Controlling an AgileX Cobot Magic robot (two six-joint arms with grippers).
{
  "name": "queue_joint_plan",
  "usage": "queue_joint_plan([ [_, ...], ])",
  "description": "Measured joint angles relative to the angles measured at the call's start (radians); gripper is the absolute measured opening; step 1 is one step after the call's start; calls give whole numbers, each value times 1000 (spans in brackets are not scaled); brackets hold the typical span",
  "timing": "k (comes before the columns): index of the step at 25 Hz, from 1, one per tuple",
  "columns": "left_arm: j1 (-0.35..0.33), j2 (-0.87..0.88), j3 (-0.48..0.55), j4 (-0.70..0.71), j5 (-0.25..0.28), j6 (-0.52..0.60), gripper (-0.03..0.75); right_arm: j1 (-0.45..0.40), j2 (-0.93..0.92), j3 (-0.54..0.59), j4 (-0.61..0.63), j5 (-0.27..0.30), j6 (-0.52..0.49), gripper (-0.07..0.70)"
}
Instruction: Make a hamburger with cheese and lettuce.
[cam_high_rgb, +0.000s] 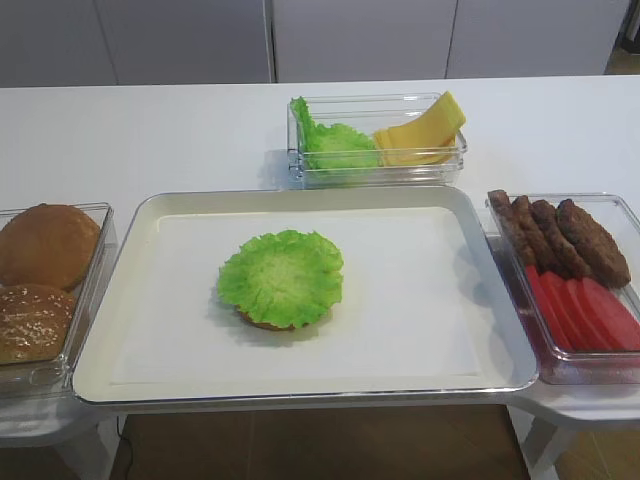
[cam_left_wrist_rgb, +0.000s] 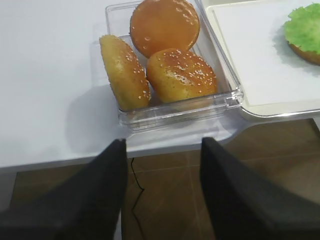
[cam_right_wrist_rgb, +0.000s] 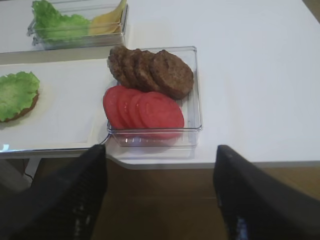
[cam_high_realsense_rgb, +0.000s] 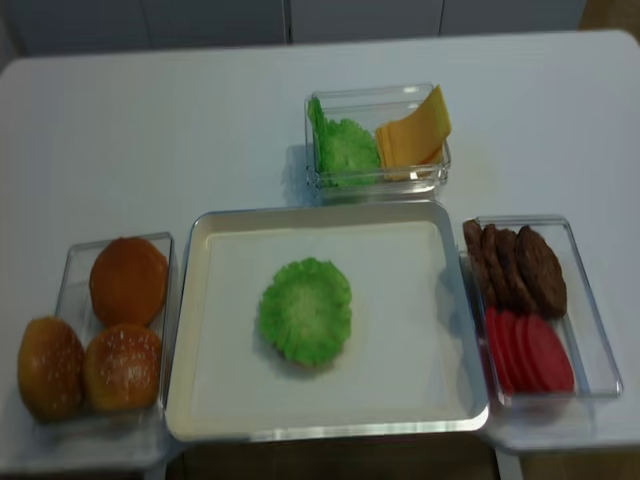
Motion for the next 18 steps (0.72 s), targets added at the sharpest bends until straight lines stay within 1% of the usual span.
queue_joint_plan([
  [3,0,0,0,0,0,0,359,0,-2,28,16,-21,-12,522],
  [8,0,0,0,0,0,0,359,0,-2,73,21,-94,-14,522],
  [13,0,0,0,0,0,0,359,0,-2,146,21,-109,-14,522],
  [18,0,0,0,0,0,0,359,0,-2,197,21,-143,-14,522],
])
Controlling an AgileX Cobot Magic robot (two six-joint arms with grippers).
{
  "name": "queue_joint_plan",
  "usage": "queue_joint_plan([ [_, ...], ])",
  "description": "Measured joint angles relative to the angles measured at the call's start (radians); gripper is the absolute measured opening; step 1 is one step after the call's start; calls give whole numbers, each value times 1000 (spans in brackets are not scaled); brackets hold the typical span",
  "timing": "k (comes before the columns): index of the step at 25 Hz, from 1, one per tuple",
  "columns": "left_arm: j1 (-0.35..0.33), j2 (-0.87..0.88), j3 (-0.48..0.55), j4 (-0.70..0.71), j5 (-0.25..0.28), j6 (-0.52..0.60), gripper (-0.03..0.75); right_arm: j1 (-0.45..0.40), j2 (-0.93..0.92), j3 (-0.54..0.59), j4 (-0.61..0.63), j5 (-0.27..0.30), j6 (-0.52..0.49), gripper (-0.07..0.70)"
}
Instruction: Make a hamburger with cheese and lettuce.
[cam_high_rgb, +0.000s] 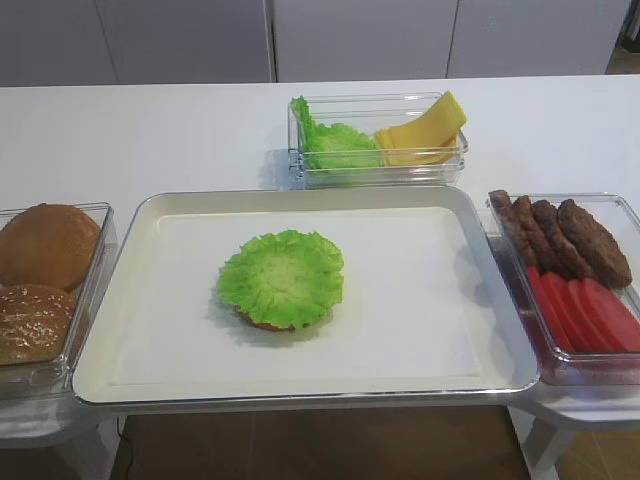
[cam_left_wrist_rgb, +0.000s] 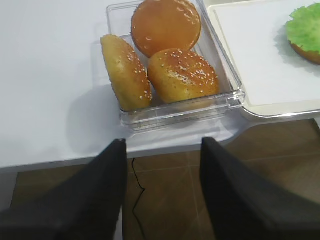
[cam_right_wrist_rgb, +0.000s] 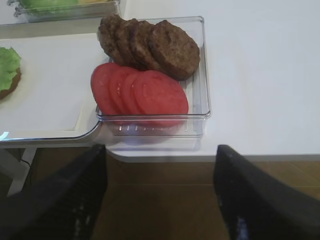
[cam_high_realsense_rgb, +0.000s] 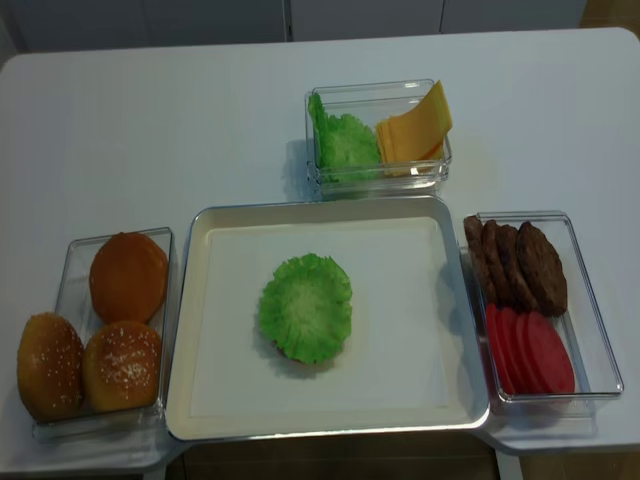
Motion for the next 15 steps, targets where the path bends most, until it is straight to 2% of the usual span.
queue_joint_plan([
  [15,0,0,0,0,0,0,359,0,0,10,-38,-1,-41,522],
])
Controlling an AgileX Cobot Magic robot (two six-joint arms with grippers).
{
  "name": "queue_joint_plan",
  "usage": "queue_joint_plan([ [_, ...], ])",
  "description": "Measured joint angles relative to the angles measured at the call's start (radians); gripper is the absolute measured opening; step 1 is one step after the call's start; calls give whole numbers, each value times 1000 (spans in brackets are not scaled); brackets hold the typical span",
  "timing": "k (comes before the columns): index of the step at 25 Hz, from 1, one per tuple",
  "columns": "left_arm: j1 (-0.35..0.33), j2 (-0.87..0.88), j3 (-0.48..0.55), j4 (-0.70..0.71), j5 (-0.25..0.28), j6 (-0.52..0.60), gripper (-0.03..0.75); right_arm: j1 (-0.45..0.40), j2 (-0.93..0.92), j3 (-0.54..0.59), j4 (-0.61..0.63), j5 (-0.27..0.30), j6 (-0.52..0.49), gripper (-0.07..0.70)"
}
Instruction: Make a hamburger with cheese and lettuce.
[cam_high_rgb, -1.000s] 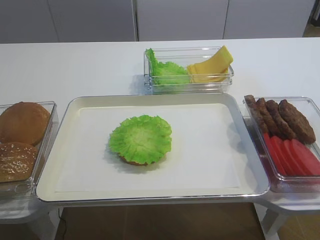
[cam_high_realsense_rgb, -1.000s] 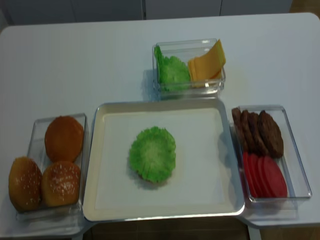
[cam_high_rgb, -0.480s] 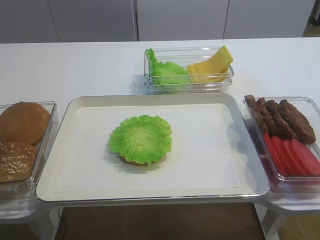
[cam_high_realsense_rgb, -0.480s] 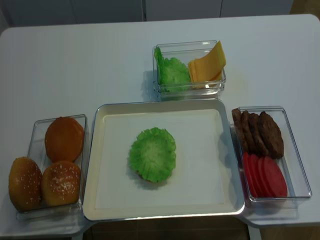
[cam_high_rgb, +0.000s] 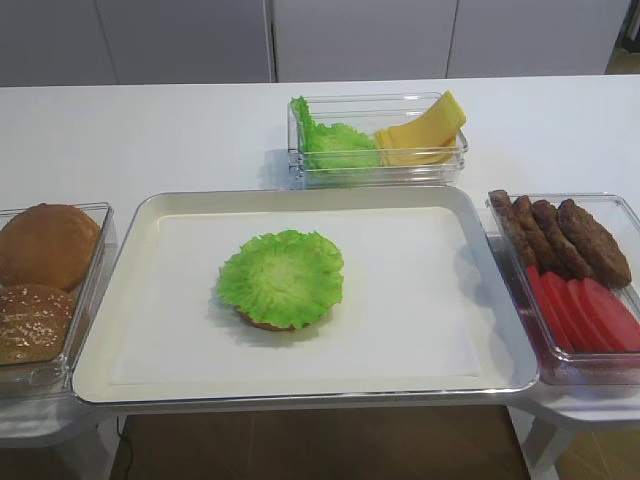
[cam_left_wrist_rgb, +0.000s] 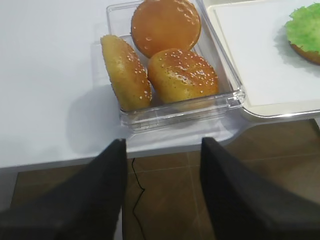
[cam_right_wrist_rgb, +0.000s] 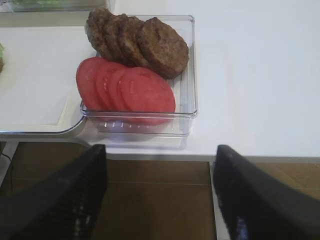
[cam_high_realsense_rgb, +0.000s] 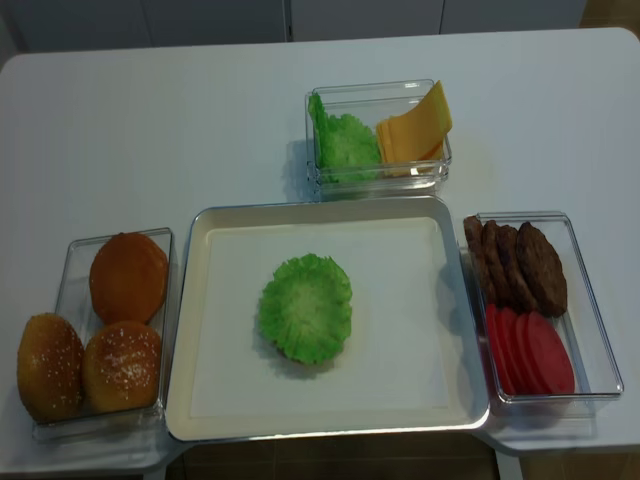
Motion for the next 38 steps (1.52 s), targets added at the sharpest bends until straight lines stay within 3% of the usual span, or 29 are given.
queue_joint_plan([
  [38,0,0,0,0,0,0,359,0,0,0,0,0,-12,519],
])
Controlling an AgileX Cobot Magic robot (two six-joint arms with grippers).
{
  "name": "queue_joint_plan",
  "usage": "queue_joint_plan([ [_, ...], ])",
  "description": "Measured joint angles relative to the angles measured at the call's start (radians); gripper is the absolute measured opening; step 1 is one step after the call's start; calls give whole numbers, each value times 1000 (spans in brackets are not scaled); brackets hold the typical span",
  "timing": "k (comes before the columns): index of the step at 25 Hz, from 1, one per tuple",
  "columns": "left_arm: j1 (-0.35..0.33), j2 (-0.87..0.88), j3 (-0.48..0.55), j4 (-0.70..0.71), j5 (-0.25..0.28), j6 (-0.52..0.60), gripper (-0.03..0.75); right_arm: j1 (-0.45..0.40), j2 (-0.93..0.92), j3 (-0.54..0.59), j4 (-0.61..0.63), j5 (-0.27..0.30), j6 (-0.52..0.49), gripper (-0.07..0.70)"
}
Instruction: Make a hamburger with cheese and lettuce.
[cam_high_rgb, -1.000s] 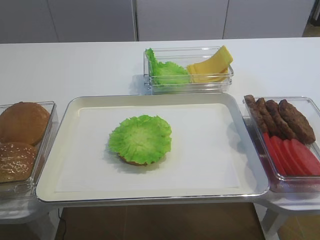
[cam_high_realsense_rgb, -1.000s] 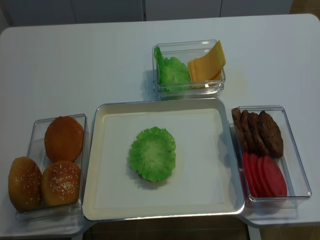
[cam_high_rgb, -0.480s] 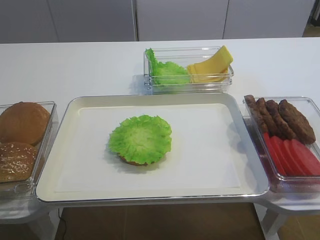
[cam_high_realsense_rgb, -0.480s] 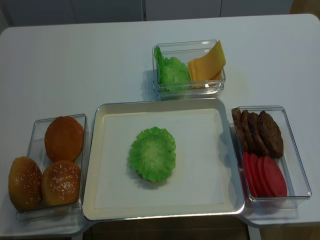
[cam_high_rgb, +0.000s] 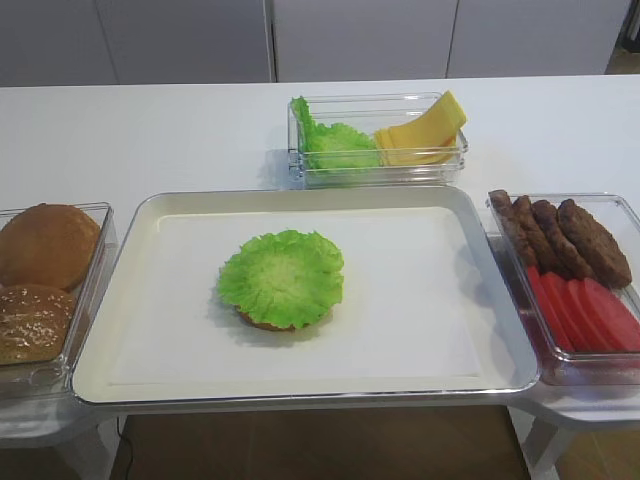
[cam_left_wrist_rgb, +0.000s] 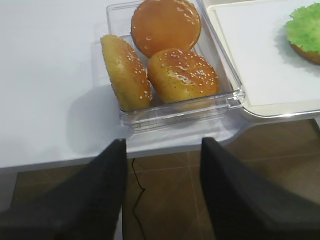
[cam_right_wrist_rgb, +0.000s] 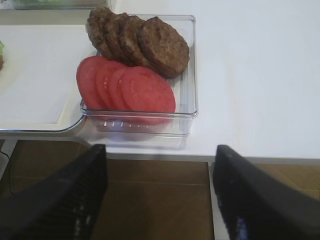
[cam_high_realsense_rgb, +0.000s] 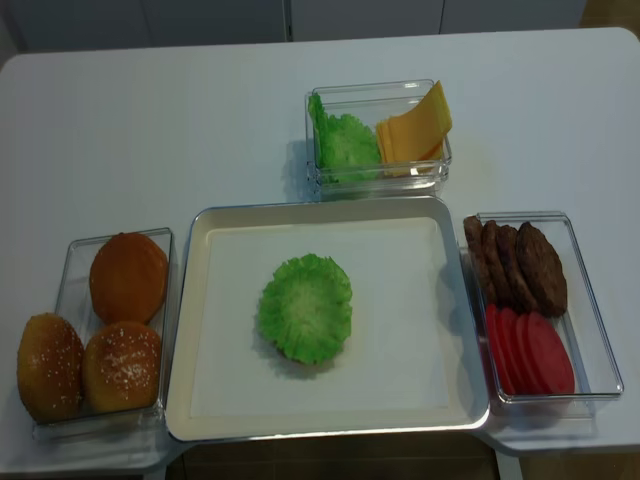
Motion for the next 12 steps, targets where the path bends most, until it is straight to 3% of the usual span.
queue_joint_plan([
  [12,0,0,0,0,0,0,359,0,0,0,0,0,-8,518],
])
